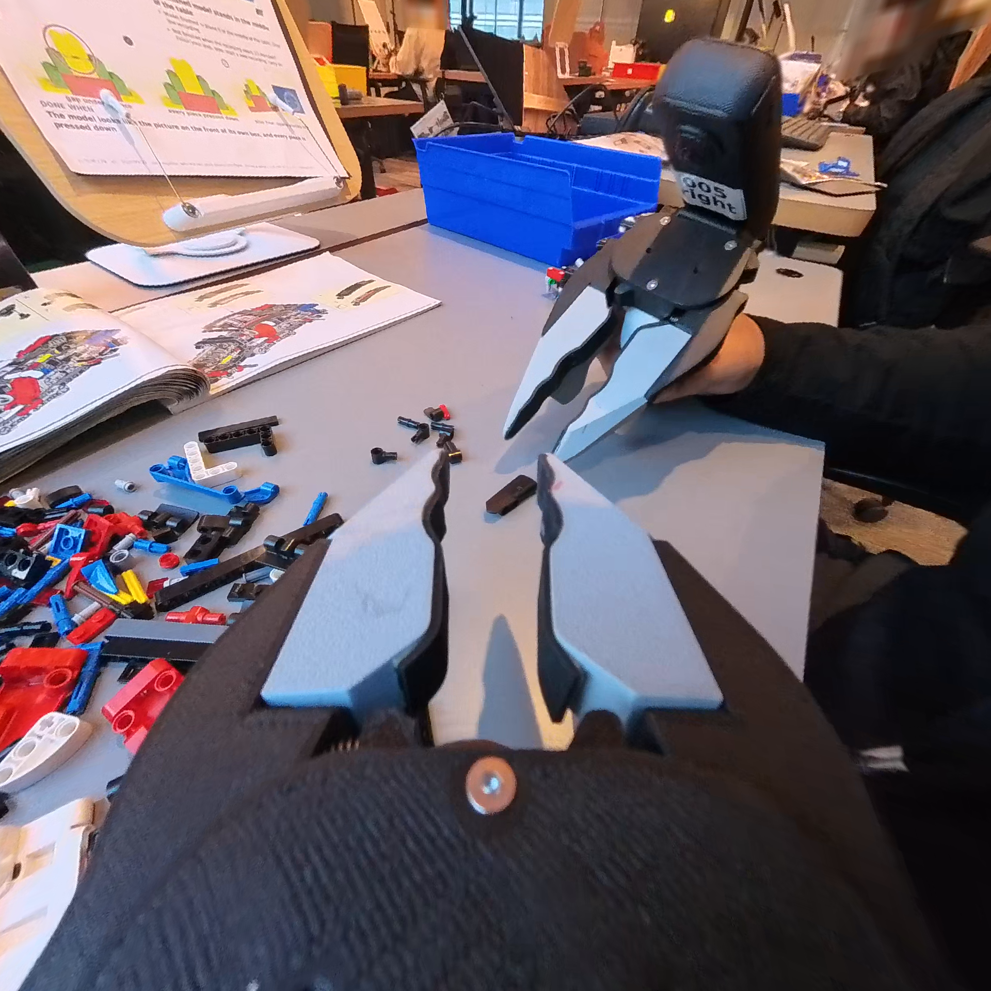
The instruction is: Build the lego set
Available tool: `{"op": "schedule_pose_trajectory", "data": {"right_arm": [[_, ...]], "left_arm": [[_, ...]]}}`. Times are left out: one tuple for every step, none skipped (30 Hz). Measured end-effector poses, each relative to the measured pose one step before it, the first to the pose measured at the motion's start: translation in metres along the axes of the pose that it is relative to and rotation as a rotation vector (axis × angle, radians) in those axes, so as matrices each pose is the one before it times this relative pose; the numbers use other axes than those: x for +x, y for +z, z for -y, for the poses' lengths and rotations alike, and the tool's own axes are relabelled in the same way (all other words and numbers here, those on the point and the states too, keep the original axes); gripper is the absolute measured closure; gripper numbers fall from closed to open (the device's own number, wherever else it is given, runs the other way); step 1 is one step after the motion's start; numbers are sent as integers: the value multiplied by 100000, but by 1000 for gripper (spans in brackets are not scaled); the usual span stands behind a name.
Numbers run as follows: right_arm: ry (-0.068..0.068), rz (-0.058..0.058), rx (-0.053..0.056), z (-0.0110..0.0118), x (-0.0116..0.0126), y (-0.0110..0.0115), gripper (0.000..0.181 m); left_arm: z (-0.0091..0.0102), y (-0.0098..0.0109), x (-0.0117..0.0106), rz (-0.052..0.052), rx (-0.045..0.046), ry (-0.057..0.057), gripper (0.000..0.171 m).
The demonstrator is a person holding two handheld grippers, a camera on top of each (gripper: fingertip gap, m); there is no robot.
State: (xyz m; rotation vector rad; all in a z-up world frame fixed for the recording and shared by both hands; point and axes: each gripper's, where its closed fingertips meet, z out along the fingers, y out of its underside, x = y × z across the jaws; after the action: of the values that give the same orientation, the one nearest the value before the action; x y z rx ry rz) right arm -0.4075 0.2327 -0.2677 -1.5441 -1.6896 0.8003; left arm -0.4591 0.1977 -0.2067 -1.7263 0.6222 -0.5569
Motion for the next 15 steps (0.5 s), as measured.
{"op": "schedule_pose_trajectory", "data": {"right_arm": [[100,152,-377,-42,-18,26,154],[-141,-232,-102,-16,12,20,154],[-314,-479,179,28,29,-11,154],[-283,-556,270,35,38,-13,155],[-164,-382,252,33,26,-28,155],[-55,-215,196,26,24,-9,156],[52,-128,212,27,15,-7,157],[150,-42,287,39,27,-29,157],[159,-35,556,69,26,-41,157],[141,-247,1037,143,59,-71,158],[173,-366,1590,216,97,-113,158],[444,-253,1773,252,114,-118,160],[899,66,1480,196,126,-93,160],[1275,401,1218,173,132,-83,160],[1393,578,1155,156,107,-69,160]], "left_arm": [[-44,37,35,209,-390,555,142],[-55,37,47,204,-402,587,142],[-34,16,48,228,-279,502,142],[-20,5,45,184,-153,322,143],[-16,-34,45,114,-45,119,143],[-4,-64,31,75,104,-52,143],[16,-72,29,18,198,-121,143],[5,-77,21,105,198,-92,143],[10,-82,15,134,166,-55,143],[6,-64,7,57,178,17,143],[11,-58,32,-60,121,106,143],[7,-28,26,-49,119,201,143],[-4,3,35,-155,-31,115,143],[-41,35,28,-268,-321,-15,143],[-24,31,27,-301,-261,-45,143]]}}
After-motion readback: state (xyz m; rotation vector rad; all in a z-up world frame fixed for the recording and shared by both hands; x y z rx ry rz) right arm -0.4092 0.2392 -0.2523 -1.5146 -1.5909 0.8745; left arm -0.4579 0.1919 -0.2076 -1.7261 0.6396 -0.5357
